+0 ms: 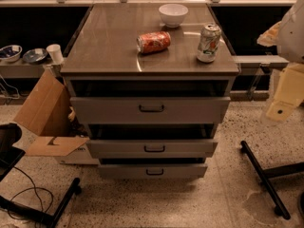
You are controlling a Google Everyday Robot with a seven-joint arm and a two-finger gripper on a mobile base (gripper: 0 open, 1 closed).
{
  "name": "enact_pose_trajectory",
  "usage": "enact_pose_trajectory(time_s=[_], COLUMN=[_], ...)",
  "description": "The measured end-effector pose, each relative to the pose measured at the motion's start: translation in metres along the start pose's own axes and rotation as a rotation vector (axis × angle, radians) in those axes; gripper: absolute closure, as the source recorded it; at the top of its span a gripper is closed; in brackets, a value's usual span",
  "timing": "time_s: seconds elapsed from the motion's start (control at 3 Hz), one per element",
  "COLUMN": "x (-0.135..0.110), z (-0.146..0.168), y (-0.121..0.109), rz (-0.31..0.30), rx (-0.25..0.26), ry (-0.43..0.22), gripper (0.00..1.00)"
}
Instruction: Open top drawer
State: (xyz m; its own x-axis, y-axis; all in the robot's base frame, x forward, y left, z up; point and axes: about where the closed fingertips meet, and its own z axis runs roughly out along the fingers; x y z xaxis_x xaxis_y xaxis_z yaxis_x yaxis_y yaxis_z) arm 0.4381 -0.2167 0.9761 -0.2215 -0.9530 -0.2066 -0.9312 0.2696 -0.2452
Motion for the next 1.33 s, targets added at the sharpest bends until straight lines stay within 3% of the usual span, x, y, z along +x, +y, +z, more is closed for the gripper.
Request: enact_pose_trajectory(time_s=[0.33, 0.67, 1.0, 1.33], x=[0.000, -0.002, -0.013, -0.021], z=[0.000, 0.019, 0.117, 0.179], y=[0.000, 0.002, 0.021, 0.021], rz=[0.000, 0.001, -0.028, -0.072], rx=[0.000, 0.000, -0.027, -0.012], ry=[0.000, -0.013, -0.036, -0.050], gripper=[0.00, 0.00, 0.00, 0.00])
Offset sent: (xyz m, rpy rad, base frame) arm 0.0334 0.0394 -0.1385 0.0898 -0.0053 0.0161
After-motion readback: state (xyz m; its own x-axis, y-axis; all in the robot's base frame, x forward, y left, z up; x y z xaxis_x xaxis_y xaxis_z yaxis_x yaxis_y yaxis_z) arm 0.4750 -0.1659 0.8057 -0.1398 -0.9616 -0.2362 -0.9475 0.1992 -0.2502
